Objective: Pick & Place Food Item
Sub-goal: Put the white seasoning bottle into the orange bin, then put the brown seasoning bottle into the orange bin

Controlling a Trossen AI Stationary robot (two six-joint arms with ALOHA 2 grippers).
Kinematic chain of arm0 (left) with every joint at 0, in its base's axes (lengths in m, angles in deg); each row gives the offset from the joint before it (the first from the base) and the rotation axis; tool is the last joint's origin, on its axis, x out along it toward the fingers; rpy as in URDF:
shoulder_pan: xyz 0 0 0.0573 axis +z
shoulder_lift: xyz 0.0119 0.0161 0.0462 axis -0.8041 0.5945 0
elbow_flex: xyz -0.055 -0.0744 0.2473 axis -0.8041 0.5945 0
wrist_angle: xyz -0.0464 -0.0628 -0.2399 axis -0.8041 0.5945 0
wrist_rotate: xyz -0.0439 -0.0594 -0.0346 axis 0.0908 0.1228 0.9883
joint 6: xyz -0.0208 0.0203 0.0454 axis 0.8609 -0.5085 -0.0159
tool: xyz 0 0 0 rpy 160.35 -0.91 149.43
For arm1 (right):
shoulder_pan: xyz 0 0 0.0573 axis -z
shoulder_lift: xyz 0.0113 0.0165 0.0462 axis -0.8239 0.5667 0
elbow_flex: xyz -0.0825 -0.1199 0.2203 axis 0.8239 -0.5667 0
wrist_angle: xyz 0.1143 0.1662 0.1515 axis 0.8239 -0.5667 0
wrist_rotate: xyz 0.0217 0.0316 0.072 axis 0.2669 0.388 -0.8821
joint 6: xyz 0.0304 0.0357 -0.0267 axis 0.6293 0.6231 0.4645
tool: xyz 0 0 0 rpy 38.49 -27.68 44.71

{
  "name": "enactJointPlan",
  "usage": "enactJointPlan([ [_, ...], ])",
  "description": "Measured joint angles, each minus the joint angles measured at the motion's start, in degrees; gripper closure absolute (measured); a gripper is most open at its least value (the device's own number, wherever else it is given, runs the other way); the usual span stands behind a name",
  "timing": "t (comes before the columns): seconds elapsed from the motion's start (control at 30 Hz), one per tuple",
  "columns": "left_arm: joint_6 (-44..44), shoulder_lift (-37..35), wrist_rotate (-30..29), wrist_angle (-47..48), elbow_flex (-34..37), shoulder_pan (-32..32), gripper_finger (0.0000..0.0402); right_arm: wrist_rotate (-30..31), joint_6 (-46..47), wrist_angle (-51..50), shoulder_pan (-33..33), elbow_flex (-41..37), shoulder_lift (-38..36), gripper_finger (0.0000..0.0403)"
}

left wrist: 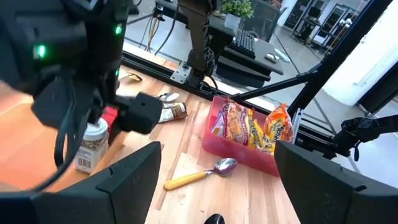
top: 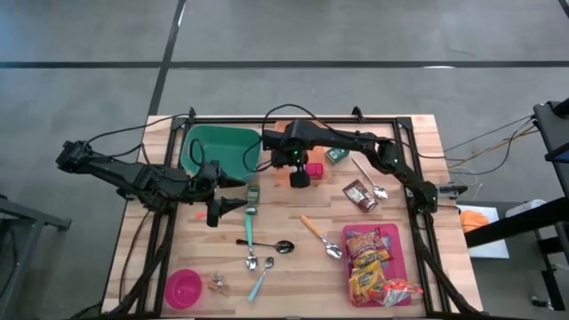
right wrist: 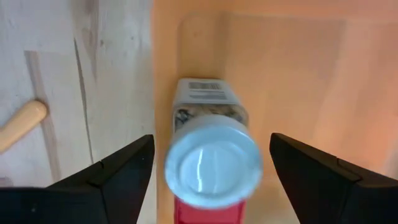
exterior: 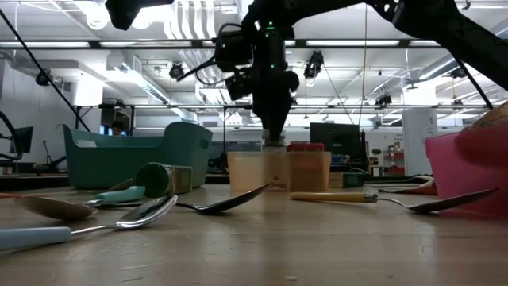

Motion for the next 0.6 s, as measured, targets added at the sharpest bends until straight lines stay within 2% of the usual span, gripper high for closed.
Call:
enactJointPlan([
  [0.23,0.0,0.0,0.0,1.8,0.0,0.0,0.0087,0.7,2.8,0.3,-0.8,0.4,-4.9,0.0086],
  [0.4,0.5,0.0,0.0,2.8,0.0,0.0,0.0087,1.2,10.6,0.2,-3.0,0.1,-8.6,0.0085],
  [0.6,1.9,0.0,0.1,4.0,0.0,0.0,0.0087,10.3,24.9,-3.3,-9.5,-0.3,-11.1,0.0085],
])
